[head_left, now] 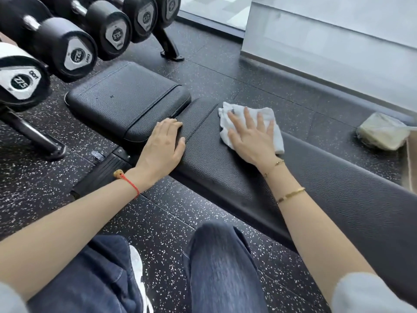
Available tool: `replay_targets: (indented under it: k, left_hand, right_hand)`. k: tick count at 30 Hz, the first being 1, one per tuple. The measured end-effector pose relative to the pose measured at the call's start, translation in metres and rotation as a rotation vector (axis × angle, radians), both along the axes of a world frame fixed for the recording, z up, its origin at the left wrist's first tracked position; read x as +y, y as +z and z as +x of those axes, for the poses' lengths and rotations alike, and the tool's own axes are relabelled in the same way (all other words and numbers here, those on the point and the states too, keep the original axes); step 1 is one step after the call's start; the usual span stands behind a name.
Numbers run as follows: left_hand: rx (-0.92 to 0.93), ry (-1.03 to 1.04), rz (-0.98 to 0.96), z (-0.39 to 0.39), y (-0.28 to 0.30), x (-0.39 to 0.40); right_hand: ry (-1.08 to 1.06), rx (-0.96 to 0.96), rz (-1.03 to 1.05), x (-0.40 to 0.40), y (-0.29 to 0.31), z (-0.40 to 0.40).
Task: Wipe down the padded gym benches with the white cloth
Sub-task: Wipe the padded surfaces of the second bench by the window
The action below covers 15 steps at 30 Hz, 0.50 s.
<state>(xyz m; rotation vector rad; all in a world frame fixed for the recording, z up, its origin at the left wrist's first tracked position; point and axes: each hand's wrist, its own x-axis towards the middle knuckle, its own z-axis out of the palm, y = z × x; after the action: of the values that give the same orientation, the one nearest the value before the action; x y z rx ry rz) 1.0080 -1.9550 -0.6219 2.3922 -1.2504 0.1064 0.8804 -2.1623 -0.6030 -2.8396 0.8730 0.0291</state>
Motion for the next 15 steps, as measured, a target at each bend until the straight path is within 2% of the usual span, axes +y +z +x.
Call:
replay_targets:
  k: [3, 6, 8, 11, 15]
  left_hand:
    - [-0.015, -0.008, 0.012, 0.003, -0.001, -0.001]
    - [-0.027, -0.016, 0.013, 0.006, -0.002, 0.001]
    - [-0.031, -0.023, 0.018, 0.008, -0.003, 0.003]
    - [-0.022, -0.033, 0.019, 0.007, -0.003, 0.005]
    - [-0.010, -0.034, 0.012, 0.007, -0.003, 0.006]
  right_hand:
    - [0.129, -0.015, -0.072, 0.034, -0.003, 0.006]
    - [0.311, -0.049, -0.081, 0.060, -0.007, -0.032]
    - [0.344, -0.054, -0.052, 0.054, -0.007, -0.056]
    - [0.200, -0.017, -0.053, 0.022, -0.004, -0.052]
    - [0.027, 0.002, 0.012, 0.009, 0.001, 0.006]
